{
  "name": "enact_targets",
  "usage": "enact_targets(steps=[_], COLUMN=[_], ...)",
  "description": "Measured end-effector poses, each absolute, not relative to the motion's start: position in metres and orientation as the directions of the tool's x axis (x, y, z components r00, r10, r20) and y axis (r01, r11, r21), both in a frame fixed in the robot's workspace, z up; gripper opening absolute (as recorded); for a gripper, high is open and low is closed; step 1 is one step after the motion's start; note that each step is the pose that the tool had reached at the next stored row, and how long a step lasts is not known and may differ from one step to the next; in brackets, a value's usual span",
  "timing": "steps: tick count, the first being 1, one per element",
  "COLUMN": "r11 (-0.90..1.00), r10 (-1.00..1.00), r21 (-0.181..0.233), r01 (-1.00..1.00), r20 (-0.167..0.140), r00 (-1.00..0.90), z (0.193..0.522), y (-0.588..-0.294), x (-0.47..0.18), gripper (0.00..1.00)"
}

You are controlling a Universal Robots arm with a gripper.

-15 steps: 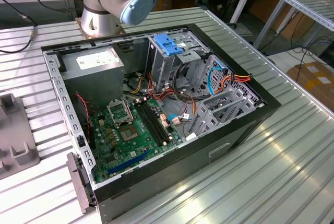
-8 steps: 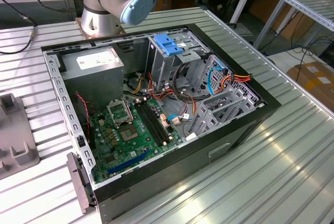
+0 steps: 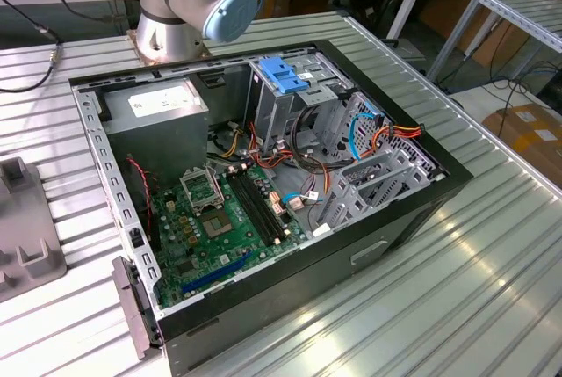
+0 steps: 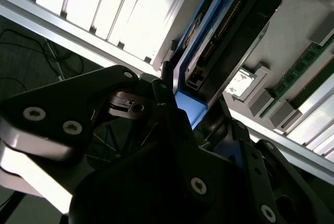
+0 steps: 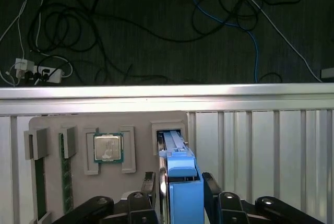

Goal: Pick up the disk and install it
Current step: 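Pick up the disk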

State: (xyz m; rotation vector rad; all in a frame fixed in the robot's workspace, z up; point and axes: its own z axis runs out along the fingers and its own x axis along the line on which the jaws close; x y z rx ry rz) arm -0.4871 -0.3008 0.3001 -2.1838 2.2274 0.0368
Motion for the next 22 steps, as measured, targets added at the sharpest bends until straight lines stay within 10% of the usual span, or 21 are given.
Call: enact_targets(steps=[22], r11=[0.019], r10=[-0.999], r21=[0.002], r01=[-1.0], r20=[-0.032], r00=[-0.019], z=[0.2979], y=[-0.3015], x=[-0.4871], gripper=[0.37])
